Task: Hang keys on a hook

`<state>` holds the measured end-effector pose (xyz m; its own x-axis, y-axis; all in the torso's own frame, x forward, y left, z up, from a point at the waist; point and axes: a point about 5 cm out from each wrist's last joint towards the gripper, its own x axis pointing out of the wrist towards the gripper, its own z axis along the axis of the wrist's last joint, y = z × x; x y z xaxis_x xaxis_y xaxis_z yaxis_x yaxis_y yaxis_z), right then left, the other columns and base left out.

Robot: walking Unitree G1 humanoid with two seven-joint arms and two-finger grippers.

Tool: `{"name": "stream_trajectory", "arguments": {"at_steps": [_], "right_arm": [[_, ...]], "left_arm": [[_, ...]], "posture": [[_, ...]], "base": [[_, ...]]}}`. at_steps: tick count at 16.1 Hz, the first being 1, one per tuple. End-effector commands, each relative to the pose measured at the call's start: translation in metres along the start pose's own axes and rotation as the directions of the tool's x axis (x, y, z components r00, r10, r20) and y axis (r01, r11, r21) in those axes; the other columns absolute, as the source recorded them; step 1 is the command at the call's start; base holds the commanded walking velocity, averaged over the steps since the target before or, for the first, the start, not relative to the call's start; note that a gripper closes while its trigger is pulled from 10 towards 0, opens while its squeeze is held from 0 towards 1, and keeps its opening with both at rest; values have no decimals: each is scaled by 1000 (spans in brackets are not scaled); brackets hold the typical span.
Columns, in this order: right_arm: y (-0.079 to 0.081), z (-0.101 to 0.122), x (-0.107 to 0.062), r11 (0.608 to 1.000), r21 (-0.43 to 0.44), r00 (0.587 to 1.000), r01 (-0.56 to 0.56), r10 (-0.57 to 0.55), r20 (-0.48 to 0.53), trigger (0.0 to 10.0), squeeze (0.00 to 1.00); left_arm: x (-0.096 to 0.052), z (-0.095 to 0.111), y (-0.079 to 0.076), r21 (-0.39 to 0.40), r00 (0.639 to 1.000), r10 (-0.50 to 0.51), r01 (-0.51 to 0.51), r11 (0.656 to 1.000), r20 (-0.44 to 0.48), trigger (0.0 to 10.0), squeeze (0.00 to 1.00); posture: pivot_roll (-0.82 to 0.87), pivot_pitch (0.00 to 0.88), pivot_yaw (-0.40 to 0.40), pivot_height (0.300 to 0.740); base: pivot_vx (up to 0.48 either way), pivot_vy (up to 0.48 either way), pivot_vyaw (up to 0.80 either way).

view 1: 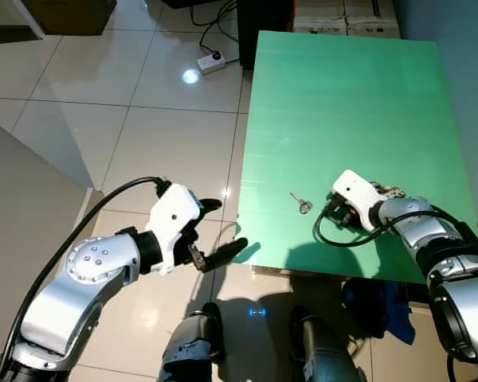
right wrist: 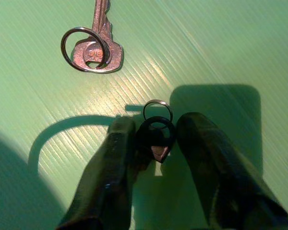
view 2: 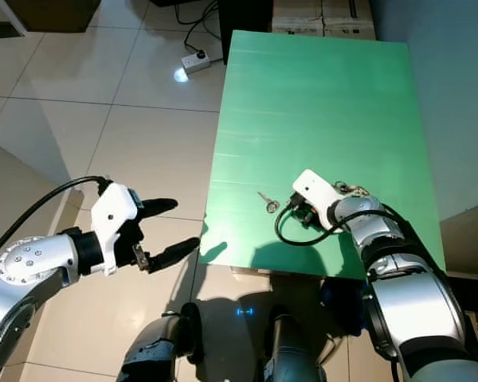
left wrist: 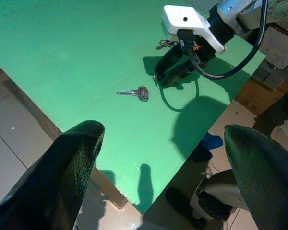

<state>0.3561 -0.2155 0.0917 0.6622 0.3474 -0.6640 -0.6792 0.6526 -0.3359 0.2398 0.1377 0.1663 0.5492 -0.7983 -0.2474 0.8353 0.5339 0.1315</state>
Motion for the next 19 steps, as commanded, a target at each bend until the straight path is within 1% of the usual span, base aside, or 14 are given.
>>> {"name": "stream_trajectory", "arguments": {"at_steps": [1, 13, 16, 19], "right_arm": [[4, -12, 0, 999, 35, 999, -24, 25, -42, 0, 0], [0, -13, -3, 999, 37, 999, -8, 9, -48, 0, 0], [-4, -10, -5, 998, 56, 1000, 3, -1, -21, 0, 0], [-11, 1, -9, 995, 95, 999, 10, -14, 49, 0, 0]], "left_arm": [[-2, -4, -3, -11, 1000, -21, 21, 1000, -17, 10000, 0], [0, -4, -5, -9, 1000, -28, 28, 1000, -13, 10000, 0], [1, -4, -5, -6, 1000, -29, 29, 1000, -11, 10000, 0], [2, -4, -4, -3, 1000, -26, 26, 1000, -7, 10000, 0]], "posture": [[106, 347, 77, 740], [99, 333, 75, 740], [96, 328, 74, 740], [86, 310, 73, 740]], "base": [[0, 0, 0], [0, 0, 0], [0, 0, 0], [0, 0, 0]]}}
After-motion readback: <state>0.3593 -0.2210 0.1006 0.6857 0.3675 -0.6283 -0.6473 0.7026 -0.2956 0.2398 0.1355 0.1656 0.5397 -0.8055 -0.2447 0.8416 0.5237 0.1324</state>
